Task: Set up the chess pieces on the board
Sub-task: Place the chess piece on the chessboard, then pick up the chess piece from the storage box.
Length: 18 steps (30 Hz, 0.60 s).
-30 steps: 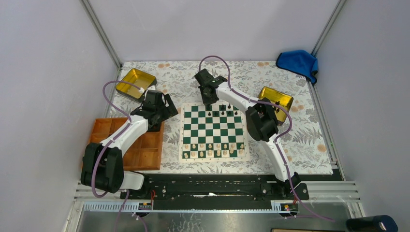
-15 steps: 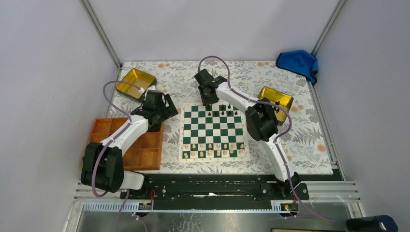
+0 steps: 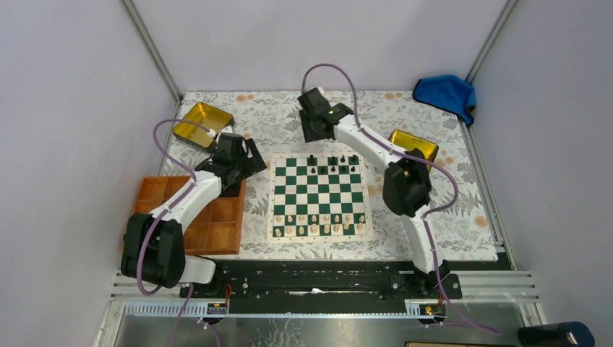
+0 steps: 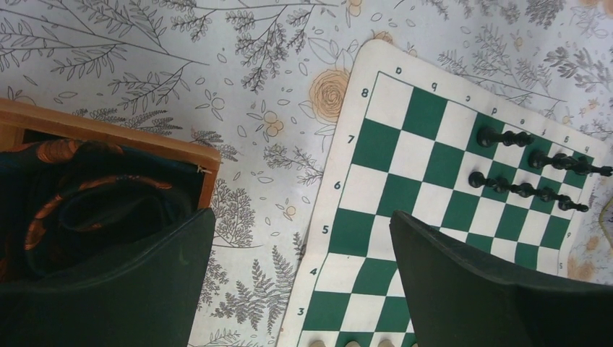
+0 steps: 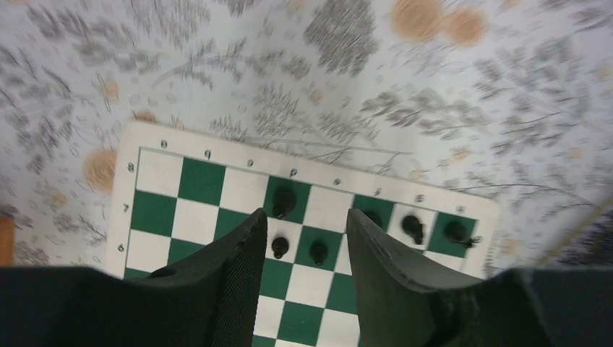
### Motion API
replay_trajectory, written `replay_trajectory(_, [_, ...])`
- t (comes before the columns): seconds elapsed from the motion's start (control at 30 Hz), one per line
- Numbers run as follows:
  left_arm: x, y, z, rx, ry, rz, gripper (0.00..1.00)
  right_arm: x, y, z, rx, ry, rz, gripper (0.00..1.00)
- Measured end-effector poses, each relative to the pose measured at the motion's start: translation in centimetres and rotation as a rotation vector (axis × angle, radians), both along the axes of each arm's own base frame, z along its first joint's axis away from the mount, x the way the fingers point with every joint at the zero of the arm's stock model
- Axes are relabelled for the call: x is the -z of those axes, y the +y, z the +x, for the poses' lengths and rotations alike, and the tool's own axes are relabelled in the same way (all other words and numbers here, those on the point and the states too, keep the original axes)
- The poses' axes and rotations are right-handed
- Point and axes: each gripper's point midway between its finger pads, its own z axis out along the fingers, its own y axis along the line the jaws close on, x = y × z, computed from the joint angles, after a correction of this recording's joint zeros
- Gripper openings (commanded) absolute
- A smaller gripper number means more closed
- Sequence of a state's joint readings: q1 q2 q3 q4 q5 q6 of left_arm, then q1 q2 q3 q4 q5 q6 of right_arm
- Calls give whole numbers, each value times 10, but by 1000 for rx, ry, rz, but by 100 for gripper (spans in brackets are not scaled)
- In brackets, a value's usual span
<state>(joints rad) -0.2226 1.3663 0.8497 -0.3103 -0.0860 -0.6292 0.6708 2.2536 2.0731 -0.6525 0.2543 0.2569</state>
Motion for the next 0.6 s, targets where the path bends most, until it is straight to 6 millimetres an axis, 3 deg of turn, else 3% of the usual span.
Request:
replay_trajectory(0.13, [-7, -1, 5, 0, -18, -4, 99, -57, -31, 8, 67, -109, 51, 52])
replay_trajectory(0.23, [-7, -2, 9, 0, -18, -4, 99, -94, -81, 14, 173, -180, 80, 53])
replay_trajectory(0.33, [-1, -2, 10, 0, 0, -1, 99, -111, -144, 17, 317, -224, 74, 54])
replay_trajectory(0.47, [7, -3, 9, 1, 23, 4, 99, -94, -219, 11, 493, -202, 34, 54])
replay_trajectory(0.6, [9, -3, 9, 3, 29, 6, 99, -47, -269, -5, 616, -101, -6, 54])
